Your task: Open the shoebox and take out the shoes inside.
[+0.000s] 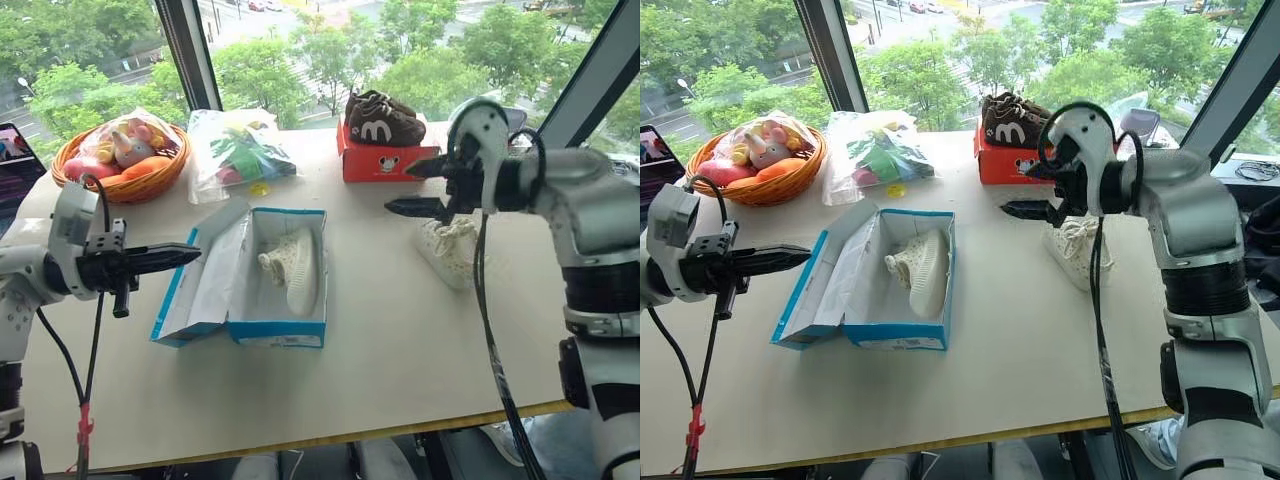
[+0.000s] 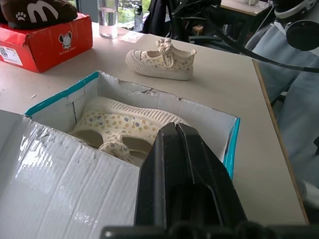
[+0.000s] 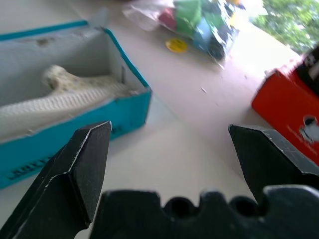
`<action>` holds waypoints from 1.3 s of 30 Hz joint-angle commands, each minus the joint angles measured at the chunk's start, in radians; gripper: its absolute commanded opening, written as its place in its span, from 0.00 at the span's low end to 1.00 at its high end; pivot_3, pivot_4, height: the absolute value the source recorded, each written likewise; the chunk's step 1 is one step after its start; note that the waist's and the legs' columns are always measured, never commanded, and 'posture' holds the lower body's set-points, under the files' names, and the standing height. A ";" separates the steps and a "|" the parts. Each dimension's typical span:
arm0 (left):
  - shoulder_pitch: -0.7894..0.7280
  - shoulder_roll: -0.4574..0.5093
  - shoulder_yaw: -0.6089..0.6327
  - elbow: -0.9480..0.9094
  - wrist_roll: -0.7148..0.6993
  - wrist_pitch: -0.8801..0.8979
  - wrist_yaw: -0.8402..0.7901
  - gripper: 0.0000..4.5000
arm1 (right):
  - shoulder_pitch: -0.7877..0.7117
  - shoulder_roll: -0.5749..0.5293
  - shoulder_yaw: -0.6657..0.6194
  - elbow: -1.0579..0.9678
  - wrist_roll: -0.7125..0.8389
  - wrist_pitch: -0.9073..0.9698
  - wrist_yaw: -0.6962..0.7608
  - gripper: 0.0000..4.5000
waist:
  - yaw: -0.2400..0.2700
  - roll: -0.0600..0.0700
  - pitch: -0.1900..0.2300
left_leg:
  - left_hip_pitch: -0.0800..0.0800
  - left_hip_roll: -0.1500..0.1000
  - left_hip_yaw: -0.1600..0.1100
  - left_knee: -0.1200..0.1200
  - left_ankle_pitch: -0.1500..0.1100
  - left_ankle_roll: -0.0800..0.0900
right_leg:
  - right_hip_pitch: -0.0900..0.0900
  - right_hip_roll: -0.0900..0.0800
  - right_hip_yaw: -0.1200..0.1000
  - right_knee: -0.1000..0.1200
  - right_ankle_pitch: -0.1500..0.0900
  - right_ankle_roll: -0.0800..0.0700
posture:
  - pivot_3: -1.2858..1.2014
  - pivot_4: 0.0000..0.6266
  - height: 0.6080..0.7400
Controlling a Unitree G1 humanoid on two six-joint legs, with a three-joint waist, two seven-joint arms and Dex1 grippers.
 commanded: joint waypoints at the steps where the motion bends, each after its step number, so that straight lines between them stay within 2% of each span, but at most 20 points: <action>1: 0.010 -0.011 0.038 -0.034 -0.023 0.001 0.022 0.00 | -0.112 0.085 0.108 -0.099 0.039 0.059 0.022 0.98 | -0.006 0.000 0.000 | 0.000 0.000 0.000 0.000 0.000 0.000 | 0.000 0.000 0.000 0.000 0.000 0.000 | 0.52 0.24 1.00; 4: 0.009 -0.019 0.035 -0.035 -0.023 0.000 0.029 0.00 | -0.160 0.190 0.225 -0.074 -0.009 0.058 -0.002 0.98 | -0.014 0.000 0.000 | 0.003 0.002 0.001 0.000 0.000 0.000 | 0.000 0.002 0.000 0.002 0.000 0.001 | 0.52 0.24 1.00; 8: 0.007 -0.026 0.032 -0.031 -0.019 -0.003 0.031 0.00 | -0.199 0.282 0.386 0.045 -0.125 -0.052 -0.019 0.98 | -0.005 0.000 0.000 | 0.002 0.003 0.001 0.002 0.000 0.000 | 0.000 0.003 0.000 0.005 0.000 0.000 | 0.52 0.24 1.00; 12: 0.007 -0.029 0.029 -0.031 -0.018 -0.004 0.034 0.00 | -0.227 0.361 0.471 0.219 -0.216 -0.179 -0.019 0.98 | 0.004 0.000 0.000 | 0.002 0.003 0.001 0.003 0.000 0.000 | 0.000 0.003 0.000 0.005 0.000 0.000 | 0.52 0.24 1.00; 16: 0.015 -0.030 0.032 -0.039 -0.020 -0.001 0.038 0.00 | -0.285 0.473 0.502 0.475 -0.287 -0.319 -0.025 0.98 | 0.000 0.000 0.000 | 0.002 0.003 0.001 0.002 0.000 0.000 | -0.001 0.003 0.000 0.006 0.001 -0.002 | 0.52 0.24 1.00; 23: 0.032 -0.027 0.038 -0.056 -0.025 0.008 0.045 0.00 | -0.325 0.615 0.506 0.765 -0.380 -0.509 -0.044 0.98 | -0.004 0.000 0.000 | 0.002 0.003 0.001 0.001 0.000 0.000 | -0.001 0.004 0.000 0.007 0.002 -0.004 | 0.52 0.24 1.00; 30: 0.038 -0.021 0.045 -0.063 -0.026 0.013 0.050 0.00 | -0.322 0.712 0.533 1.036 -0.521 -0.742 -0.159 0.98 | -0.001 0.000 0.000 | 0.003 0.003 0.001 0.001 0.000 0.000 | -0.001 0.004 0.000 0.007 0.002 -0.004 | 0.52 0.24 1.00; 33: 0.042 -0.022 0.048 -0.068 -0.024 0.014 0.051 0.00 | -0.333 0.724 0.513 1.081 -0.536 -0.778 -0.153 0.82 | 0.003 -0.001 -0.001 | 0.006 0.003 0.001 0.001 0.000 0.000 | 0.002 0.004 0.000 0.007 0.001 -0.001 | 0.52 0.24 1.00; 39: 0.045 -0.025 0.047 -0.070 -0.019 0.010 0.054 0.00 | -0.345 0.732 0.491 1.125 -0.562 -0.814 -0.147 0.37 | 0.002 -0.002 -0.001 | 0.017 0.003 0.001 0.001 0.000 -0.001 | 0.014 0.004 0.000 0.006 -0.002 0.002 | 0.52 0.24 1.00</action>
